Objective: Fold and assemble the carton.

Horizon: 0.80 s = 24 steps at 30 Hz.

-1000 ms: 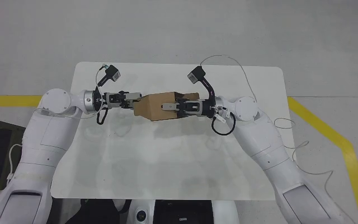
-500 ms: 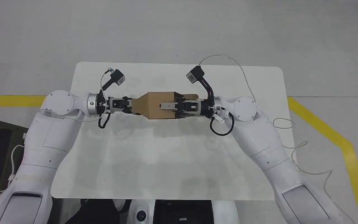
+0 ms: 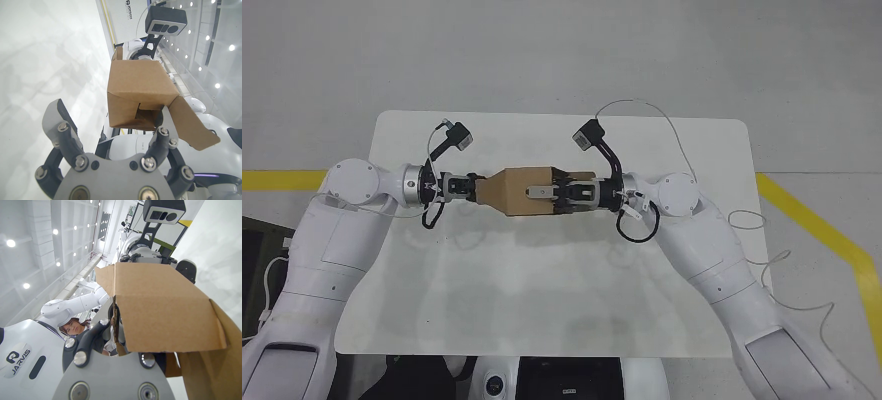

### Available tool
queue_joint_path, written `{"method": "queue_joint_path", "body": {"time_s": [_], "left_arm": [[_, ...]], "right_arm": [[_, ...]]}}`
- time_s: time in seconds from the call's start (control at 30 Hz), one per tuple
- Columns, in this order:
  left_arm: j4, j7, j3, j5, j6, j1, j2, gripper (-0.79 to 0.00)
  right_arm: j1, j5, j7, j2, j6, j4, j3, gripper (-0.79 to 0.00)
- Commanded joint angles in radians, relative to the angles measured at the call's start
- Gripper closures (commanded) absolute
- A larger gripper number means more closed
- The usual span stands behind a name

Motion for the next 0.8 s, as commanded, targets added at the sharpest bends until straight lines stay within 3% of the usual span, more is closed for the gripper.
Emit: {"method": "queue_joint_path", "body": {"time_s": [0.0, 0.57, 0.77], "left_arm": [[-0.002, 0.001, 0.001, 0.002, -0.001, 0.001, 0.0, -0.785], [-0.025, 0.01, 0.013, 0.011, 0.005, 0.006, 0.0, -0.785], [0.017, 0.035, -0.018, 0.016, 0.003, 0.0, 0.006, -0.785]], "right_arm": [[0.0, 0.002, 0.003, -0.001, 0.001, 0.0, -0.002, 0.0], [0.004, 0.015, 0.016, -0.005, -0.005, 0.009, -0.005, 0.0], [-0.002, -0.025, -0.021, 0.004, -0.017, 0.016, 0.028, 0.0]]}}
